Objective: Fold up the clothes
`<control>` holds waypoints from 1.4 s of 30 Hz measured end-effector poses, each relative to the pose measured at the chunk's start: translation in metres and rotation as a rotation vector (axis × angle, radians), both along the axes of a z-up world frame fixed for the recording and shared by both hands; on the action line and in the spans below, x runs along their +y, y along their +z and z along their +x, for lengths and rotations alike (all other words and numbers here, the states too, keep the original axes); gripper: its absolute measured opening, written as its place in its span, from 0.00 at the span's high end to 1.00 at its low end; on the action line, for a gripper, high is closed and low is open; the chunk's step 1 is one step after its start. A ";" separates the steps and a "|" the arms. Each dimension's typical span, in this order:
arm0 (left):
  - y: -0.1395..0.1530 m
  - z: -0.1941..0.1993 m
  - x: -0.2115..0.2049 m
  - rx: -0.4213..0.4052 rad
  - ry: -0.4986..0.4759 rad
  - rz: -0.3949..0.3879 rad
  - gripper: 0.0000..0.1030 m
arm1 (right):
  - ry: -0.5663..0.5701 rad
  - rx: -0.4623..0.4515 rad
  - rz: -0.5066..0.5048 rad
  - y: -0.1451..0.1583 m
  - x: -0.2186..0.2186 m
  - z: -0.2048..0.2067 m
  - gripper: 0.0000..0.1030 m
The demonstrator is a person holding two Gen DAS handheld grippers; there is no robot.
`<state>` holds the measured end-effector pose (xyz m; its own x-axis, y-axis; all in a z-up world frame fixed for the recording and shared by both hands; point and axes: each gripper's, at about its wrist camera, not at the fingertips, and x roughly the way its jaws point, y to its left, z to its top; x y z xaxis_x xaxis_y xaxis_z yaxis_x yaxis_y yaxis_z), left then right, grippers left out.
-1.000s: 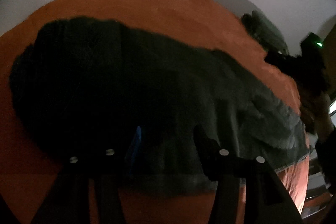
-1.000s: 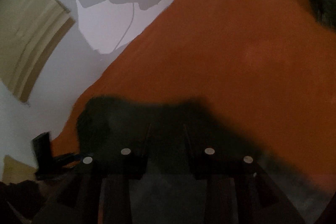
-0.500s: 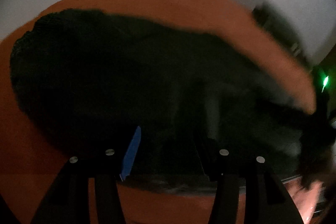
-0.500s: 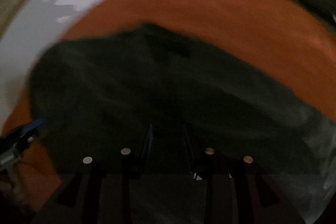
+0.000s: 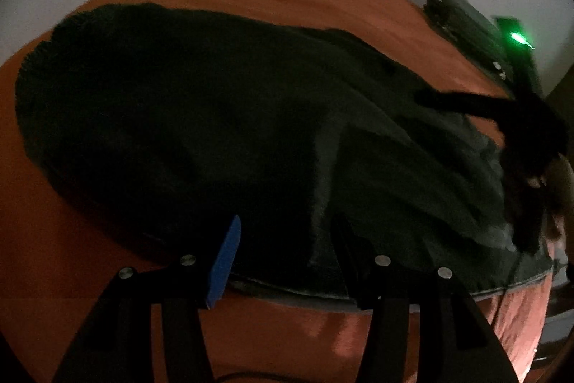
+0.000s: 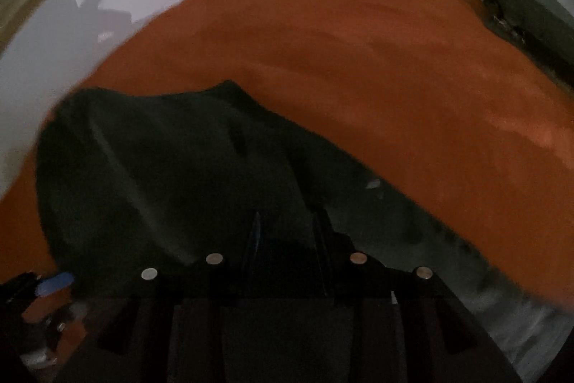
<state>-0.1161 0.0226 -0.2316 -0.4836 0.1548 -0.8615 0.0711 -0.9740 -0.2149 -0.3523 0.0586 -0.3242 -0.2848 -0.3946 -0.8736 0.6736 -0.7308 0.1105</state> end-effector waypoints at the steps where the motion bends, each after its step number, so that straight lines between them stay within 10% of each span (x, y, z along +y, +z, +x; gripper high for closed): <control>1: -0.003 0.003 -0.003 -0.008 -0.003 -0.005 0.48 | -0.007 0.000 0.041 -0.005 0.000 -0.008 0.70; 11: -0.014 0.030 -0.016 -0.014 0.045 0.022 0.47 | 0.004 -0.010 -0.021 0.029 -0.020 -0.009 0.68; 20: -0.011 0.036 -0.028 -0.002 0.015 0.014 0.47 | -0.164 -0.093 0.036 0.000 -0.038 -0.043 0.84; 42: -0.018 0.002 0.001 -0.013 0.012 0.006 0.46 | -0.227 -0.066 0.054 0.003 -0.036 -0.027 0.82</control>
